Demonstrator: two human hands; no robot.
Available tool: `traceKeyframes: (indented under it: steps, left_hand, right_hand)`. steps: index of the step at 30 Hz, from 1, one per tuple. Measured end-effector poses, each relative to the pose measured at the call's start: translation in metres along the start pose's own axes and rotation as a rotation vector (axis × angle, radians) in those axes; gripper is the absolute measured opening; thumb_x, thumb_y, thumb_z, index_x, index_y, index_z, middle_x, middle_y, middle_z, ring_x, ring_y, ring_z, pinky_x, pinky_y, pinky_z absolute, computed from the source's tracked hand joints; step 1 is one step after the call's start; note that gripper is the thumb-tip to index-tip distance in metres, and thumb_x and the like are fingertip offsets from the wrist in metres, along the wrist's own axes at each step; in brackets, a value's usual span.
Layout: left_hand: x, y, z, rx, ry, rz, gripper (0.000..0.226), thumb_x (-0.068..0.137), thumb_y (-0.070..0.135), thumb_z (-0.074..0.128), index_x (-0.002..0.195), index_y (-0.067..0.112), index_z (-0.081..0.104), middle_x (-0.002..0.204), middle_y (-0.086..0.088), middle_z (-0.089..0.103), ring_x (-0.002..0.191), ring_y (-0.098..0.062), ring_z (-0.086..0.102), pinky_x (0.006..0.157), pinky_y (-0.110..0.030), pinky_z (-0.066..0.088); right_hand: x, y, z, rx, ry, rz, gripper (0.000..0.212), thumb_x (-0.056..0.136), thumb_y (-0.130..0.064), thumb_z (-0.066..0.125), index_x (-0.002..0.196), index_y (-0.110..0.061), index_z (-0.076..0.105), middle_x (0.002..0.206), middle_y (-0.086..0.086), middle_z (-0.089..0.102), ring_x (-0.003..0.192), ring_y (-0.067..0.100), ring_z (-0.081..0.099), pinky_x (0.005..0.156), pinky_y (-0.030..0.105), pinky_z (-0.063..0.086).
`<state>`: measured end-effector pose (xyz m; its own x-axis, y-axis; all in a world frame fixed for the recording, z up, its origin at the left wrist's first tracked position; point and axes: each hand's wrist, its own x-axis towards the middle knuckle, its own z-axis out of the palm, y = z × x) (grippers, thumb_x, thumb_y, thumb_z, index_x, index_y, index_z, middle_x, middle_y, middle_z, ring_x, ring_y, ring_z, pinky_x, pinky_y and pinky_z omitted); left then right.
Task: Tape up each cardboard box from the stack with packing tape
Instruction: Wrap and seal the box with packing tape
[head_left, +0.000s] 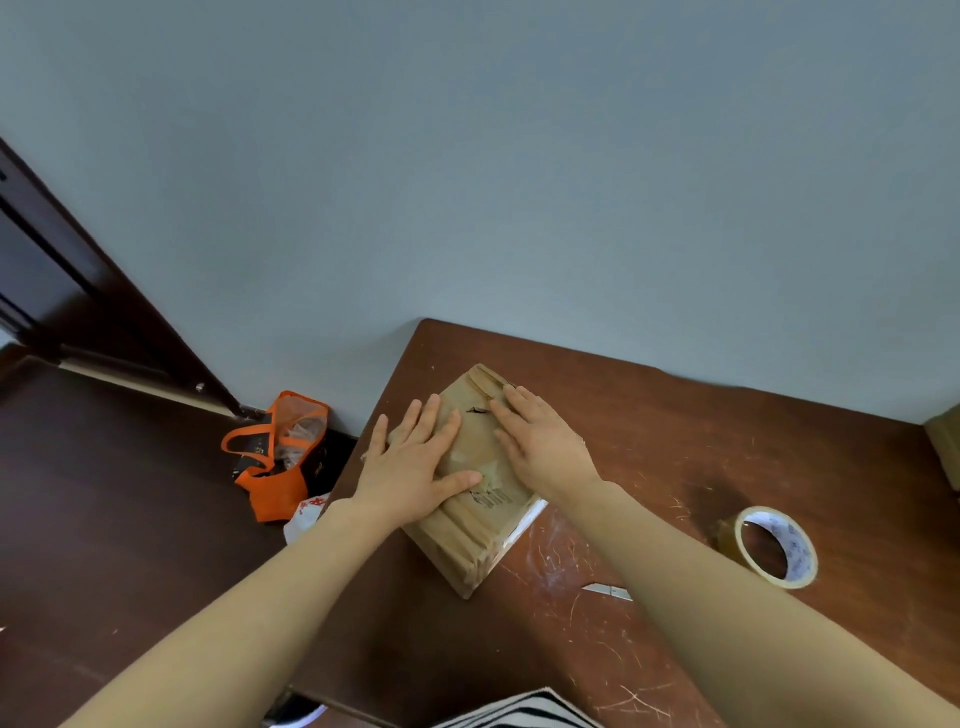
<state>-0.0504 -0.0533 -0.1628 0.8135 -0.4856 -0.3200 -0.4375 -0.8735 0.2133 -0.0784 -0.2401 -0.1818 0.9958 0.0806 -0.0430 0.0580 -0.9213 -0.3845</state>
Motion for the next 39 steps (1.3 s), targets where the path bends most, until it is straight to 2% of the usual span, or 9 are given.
traceKeyframes:
  steps: [3,6,8,11,16,18,27,35,39]
  left_hand:
    - [-0.002,-0.003,-0.003,-0.126,0.017,-0.002,0.083,0.089,0.065,0.043,0.153,0.031,0.003,0.159,0.003,-0.017,0.146,-0.015,-0.018,0.114,-0.045,-0.016]
    - [-0.003,-0.005,-0.007,-0.255,0.026,-0.020,0.084,0.090,0.054,0.053,0.154,0.024,0.007,0.160,0.001,-0.012,0.146,-0.015,-0.016,0.114,-0.044,-0.016]
    - [-0.005,-0.004,-0.009,-0.384,0.070,-0.055,0.078,0.093,0.043,0.056,0.153,0.021,0.012,0.161,0.001,-0.005,0.147,-0.014,-0.012,0.114,-0.043,-0.017]
    - [-0.009,-0.001,-0.008,-0.522,0.154,-0.115,0.065,0.096,0.032,0.054,0.152,0.022,0.022,0.161,0.003,0.005,0.147,-0.012,-0.006,0.113,-0.042,-0.018]
    - [-0.011,0.007,-0.001,-0.364,0.110,-0.204,0.073,0.094,0.049,0.049,0.153,0.024,0.014,0.162,0.002,-0.003,0.148,-0.015,-0.009,0.113,-0.050,-0.015]
    - [-0.012,0.008,0.000,-0.343,0.099,-0.210,0.077,0.092,0.050,0.053,0.153,0.028,0.012,0.161,0.001,-0.006,0.148,-0.015,-0.010,0.113,-0.052,-0.014]
    - [-0.012,0.007,-0.004,-0.343,0.070,-0.202,0.085,0.089,0.043,0.062,0.153,0.027,0.009,0.161,0.001,-0.009,0.147,-0.016,-0.013,0.113,-0.050,-0.016]
    - [-0.010,0.009,-0.004,-0.391,0.036,-0.228,0.085,0.090,0.034,0.062,0.154,0.027,0.005,0.160,-0.002,-0.016,0.146,-0.017,-0.019,0.112,-0.049,-0.018]
    - [-0.010,0.007,-0.004,-0.430,0.025,-0.219,0.087,0.090,0.026,0.063,0.154,0.025,0.004,0.160,-0.002,-0.016,0.145,-0.017,-0.020,0.111,-0.049,-0.020]
  right_hand:
    - [-0.012,0.002,-0.009,0.203,0.104,-0.078,0.040,0.101,-0.023,0.045,0.140,-0.017,0.047,0.151,-0.001,0.036,0.143,0.015,0.026,0.115,0.030,0.026]
    - [-0.036,0.002,-0.001,0.243,0.212,-0.118,0.032,0.096,-0.011,0.053,0.126,-0.012,0.062,0.140,0.003,0.051,0.129,0.018,0.046,0.102,0.023,0.035]
    - [-0.052,0.000,0.005,0.286,0.212,-0.079,0.034,0.093,-0.006,0.051,0.123,-0.014,0.065,0.135,0.000,0.055,0.121,0.017,0.052,0.088,0.017,0.041]
    - [-0.066,-0.006,0.011,0.292,0.187,-0.076,0.044,0.087,-0.018,0.039,0.123,-0.016,0.065,0.132,-0.003,0.056,0.121,0.010,0.047,0.087,0.005,0.031]
    - [-0.071,-0.014,0.017,0.195,0.188,-0.180,0.045,0.084,-0.022,0.039,0.117,-0.014,0.068,0.120,0.006,0.062,0.108,0.019,0.053,0.089,0.033,0.046]
    - [-0.072,-0.016,0.017,0.166,0.171,-0.164,0.044,0.084,-0.024,0.041,0.119,-0.018,0.068,0.120,0.007,0.062,0.105,0.026,0.058,0.089,0.037,0.047]
    - [-0.070,-0.025,0.012,0.054,0.102,-0.123,0.043,0.084,-0.034,0.040,0.116,-0.029,0.069,0.119,0.007,0.060,0.105,0.028,0.057,0.087,0.038,0.049]
    - [-0.062,-0.032,0.010,0.101,0.097,-0.094,0.048,0.089,-0.043,0.033,0.117,-0.026,0.068,0.120,0.006,0.057,0.107,0.025,0.051,0.086,0.033,0.043]
    - [-0.048,-0.033,0.009,0.154,0.066,-0.155,0.025,0.090,-0.019,0.056,0.106,-0.013,0.073,0.104,0.011,0.060,0.095,0.030,0.054,0.073,0.036,0.049]
